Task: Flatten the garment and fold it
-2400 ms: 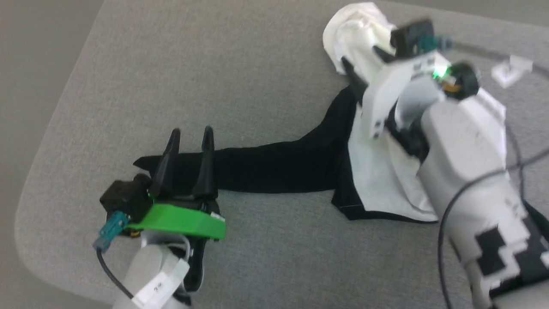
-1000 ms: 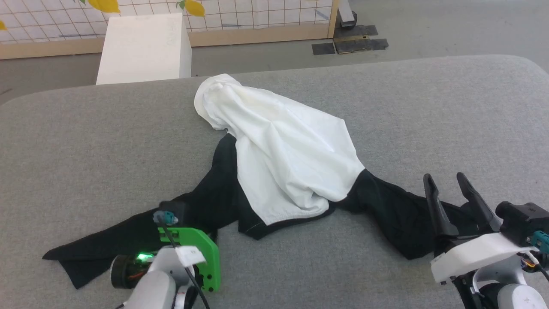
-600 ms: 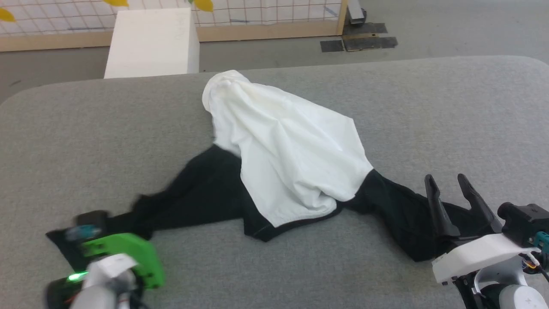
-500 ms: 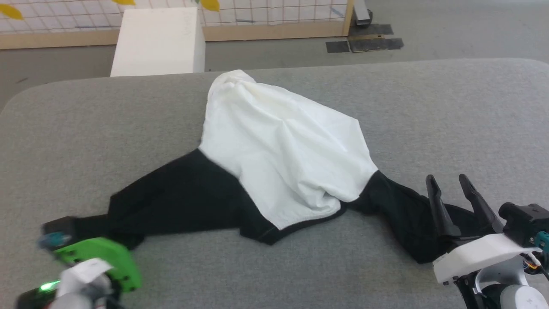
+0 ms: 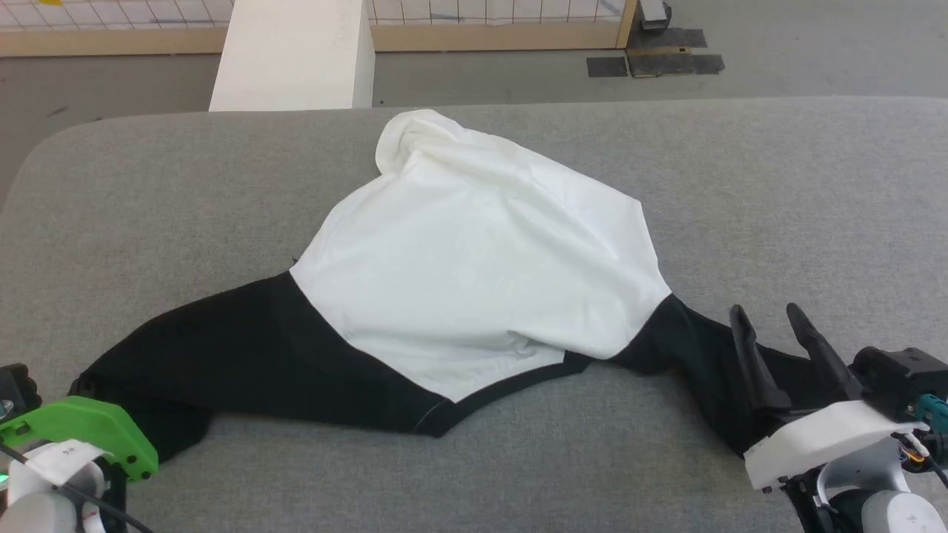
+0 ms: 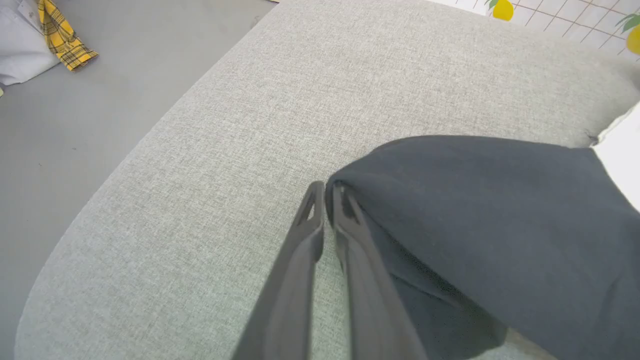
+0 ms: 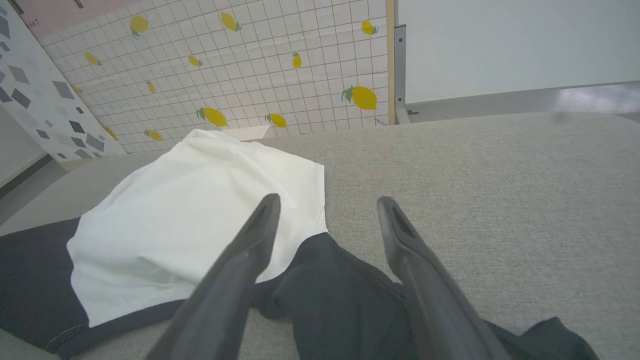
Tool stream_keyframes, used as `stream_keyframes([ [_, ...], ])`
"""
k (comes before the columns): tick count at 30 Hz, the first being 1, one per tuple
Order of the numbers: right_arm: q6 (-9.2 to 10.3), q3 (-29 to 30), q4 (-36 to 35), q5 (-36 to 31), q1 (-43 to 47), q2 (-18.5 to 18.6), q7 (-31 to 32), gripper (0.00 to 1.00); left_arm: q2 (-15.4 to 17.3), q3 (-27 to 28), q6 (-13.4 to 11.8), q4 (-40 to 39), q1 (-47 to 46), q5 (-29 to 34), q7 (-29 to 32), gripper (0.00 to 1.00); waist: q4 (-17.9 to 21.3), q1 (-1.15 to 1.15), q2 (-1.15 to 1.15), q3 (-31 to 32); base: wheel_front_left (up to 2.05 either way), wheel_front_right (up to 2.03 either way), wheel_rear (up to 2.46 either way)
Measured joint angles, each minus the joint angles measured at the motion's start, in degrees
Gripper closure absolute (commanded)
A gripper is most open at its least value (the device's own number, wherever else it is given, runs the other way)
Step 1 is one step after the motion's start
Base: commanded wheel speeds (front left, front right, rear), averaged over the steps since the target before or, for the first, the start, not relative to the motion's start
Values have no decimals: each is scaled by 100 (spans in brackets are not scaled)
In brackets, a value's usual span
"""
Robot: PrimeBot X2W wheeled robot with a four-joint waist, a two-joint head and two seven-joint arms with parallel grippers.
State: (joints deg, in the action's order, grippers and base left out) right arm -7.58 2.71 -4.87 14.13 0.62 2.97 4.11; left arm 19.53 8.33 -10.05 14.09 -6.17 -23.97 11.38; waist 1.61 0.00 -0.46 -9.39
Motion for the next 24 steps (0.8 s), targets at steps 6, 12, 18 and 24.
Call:
stream_keyframes([
  [6,0,19,-33,-15,2,-2,79,0,-515,49,183,-219,51,-278,-942,0,-24,0,0,25,0,0,0],
  [12,0,383,-2,-269,111,-5,459,0,-1165,-285,524,-831,456,-305,-2094,0,-139,0,0,105,0,0,0],
  [18,0,766,376,-758,-164,-3,1450,0,-1382,-693,749,-1045,460,59,-2555,0,-298,0,0,66,0,0,0],
  [24,0,747,838,-1356,-809,96,2905,0,-1522,-895,808,-1070,194,254,-2586,0,-387,0,0,-131,0,0,0],
])
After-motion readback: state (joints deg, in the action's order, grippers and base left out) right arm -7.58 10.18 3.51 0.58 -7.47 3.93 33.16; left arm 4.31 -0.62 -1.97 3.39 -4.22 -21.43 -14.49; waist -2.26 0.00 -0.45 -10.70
